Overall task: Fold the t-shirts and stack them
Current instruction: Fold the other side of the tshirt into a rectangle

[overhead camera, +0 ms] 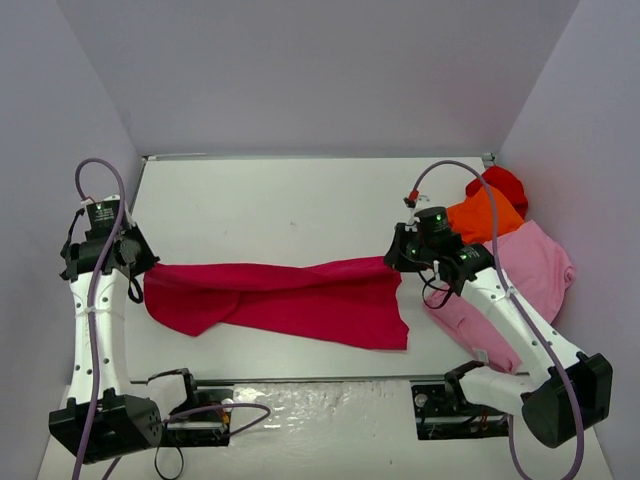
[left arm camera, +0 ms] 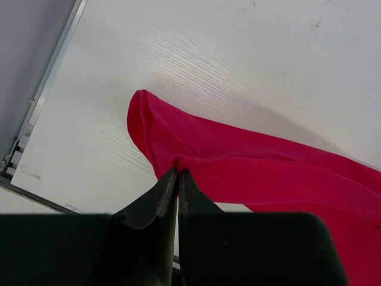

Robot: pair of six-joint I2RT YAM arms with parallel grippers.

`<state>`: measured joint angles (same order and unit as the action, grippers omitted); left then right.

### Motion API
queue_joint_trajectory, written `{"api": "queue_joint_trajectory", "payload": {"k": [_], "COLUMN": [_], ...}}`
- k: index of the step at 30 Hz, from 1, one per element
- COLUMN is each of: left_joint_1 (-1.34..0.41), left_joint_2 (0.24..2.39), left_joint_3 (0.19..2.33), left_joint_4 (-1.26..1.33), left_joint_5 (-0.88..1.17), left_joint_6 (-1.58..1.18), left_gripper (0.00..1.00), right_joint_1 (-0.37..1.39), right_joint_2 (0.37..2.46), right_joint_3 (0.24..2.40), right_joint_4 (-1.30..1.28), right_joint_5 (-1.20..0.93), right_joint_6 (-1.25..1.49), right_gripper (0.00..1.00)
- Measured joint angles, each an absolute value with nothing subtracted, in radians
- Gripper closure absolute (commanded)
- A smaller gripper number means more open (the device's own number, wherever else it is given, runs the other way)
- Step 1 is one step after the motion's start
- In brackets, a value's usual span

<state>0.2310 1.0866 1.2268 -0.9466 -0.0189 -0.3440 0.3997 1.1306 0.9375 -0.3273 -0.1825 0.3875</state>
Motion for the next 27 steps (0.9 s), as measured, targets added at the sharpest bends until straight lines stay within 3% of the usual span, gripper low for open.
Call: {"api": "queue_joint_trajectory", "payload": {"k": [10, 13, 14, 16, 18, 21, 23, 27], "left_joint_1": [0.231, 0.231, 0.231, 0.231, 0.231, 0.231, 0.231, 0.231], "left_joint_2": [1.086, 1.079, 1.077, 1.077, 1.077, 1.076, 1.074, 1.065], "left_joint_3": [1.204, 1.191, 1.19, 1.19, 1.19, 1.19, 1.19, 1.19], "left_joint_4": [-0.96, -0.969, -0.972, -0.973, -0.975, -0.979, -0.981, -0.982], "left_joint_5": [-0.019, -0.019, -0.019, -0.019, -0.024, -0.037, -0.051, -0.072], "left_joint_6": [-0.321, -0.317, -0.316, -0.313, -0.312, -0.307, -0.308, -0.308], "left_gripper": [1.0, 0.96, 0.89, 0.65, 0.54, 0.4, 0.34, 0.34], "right_joint_1": [0.527, 0.578, 0.595, 0.63, 0.667, 0.707, 0.73, 0.751], "right_joint_2": [1.116, 1.112, 1.112, 1.112, 1.113, 1.113, 1.113, 1.117], "right_joint_3": [0.853, 0.82, 0.812, 0.804, 0.799, 0.798, 0.798, 0.805], "right_joint_4": [-0.338, -0.345, -0.348, -0.359, -0.373, -0.397, -0.409, -0.431], "right_joint_5": [-0.155, -0.139, -0.134, -0.119, -0.099, -0.068, -0.034, 0.036], "right_joint_6": [0.474, 0.507, 0.518, 0.538, 0.56, 0.592, 0.618, 0.643], "right_gripper": [1.0, 1.0, 1.0, 0.99, 0.86, 0.54, 0.49, 0.49]}}
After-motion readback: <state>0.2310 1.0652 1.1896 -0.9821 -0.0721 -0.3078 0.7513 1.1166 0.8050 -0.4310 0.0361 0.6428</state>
